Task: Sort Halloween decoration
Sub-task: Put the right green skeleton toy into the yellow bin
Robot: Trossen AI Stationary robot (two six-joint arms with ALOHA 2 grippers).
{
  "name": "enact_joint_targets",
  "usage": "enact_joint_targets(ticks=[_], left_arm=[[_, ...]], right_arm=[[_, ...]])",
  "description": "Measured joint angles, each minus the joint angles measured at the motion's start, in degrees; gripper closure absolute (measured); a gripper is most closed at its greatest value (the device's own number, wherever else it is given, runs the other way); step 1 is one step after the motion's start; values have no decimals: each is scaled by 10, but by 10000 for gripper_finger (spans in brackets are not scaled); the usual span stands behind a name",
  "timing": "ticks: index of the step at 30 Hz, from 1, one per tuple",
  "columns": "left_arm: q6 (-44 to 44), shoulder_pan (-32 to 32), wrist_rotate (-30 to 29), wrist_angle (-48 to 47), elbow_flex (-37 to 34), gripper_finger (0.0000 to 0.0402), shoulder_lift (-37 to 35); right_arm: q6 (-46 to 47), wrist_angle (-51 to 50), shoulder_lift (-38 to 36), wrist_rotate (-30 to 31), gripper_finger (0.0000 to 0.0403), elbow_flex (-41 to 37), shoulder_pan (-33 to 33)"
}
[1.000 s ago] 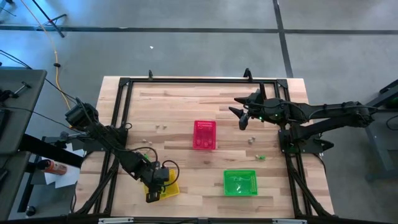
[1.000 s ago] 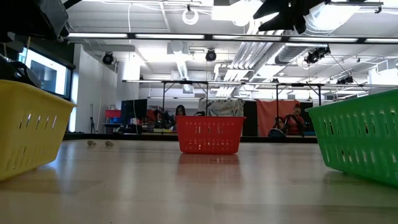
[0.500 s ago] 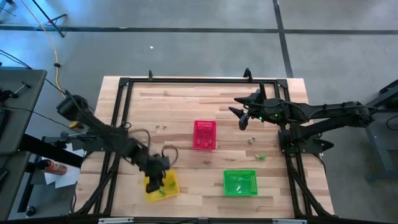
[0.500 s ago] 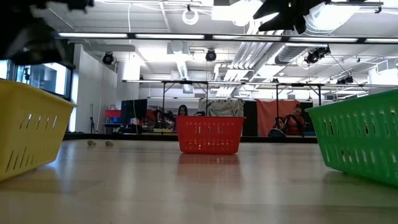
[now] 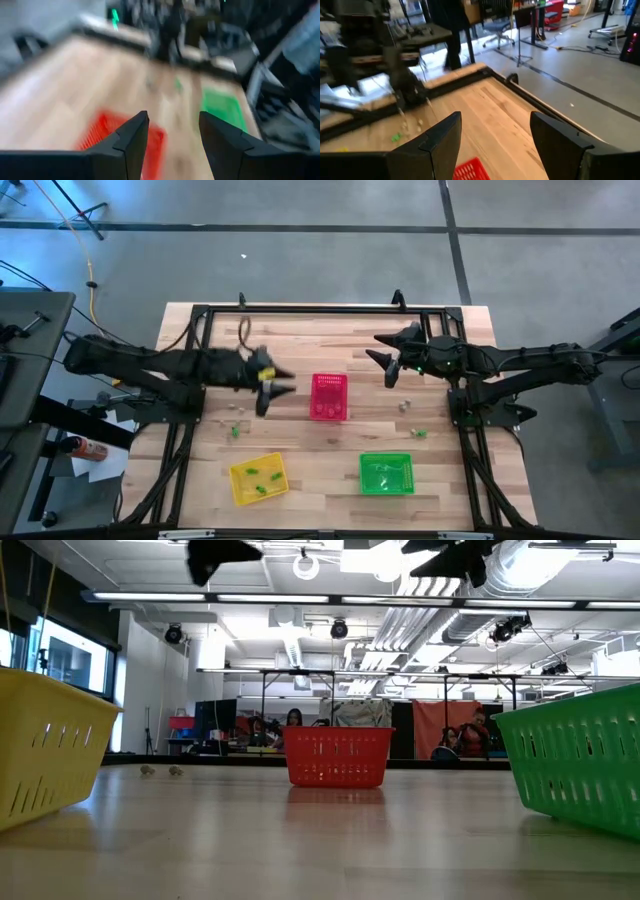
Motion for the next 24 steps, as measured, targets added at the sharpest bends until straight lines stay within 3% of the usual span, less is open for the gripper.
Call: enact_joint_targets(ticks=[5,11,24], left_arm=[[70,63,7,122,0,236,13],[109,84,30,212,0,237,33],[110,87,7,245,-1,238,44]], right_arm=[[20,42,0,-2,171,0,0],[-12,41,0,-4,171,0,0],[10,41,0,-4,171,0,0]])
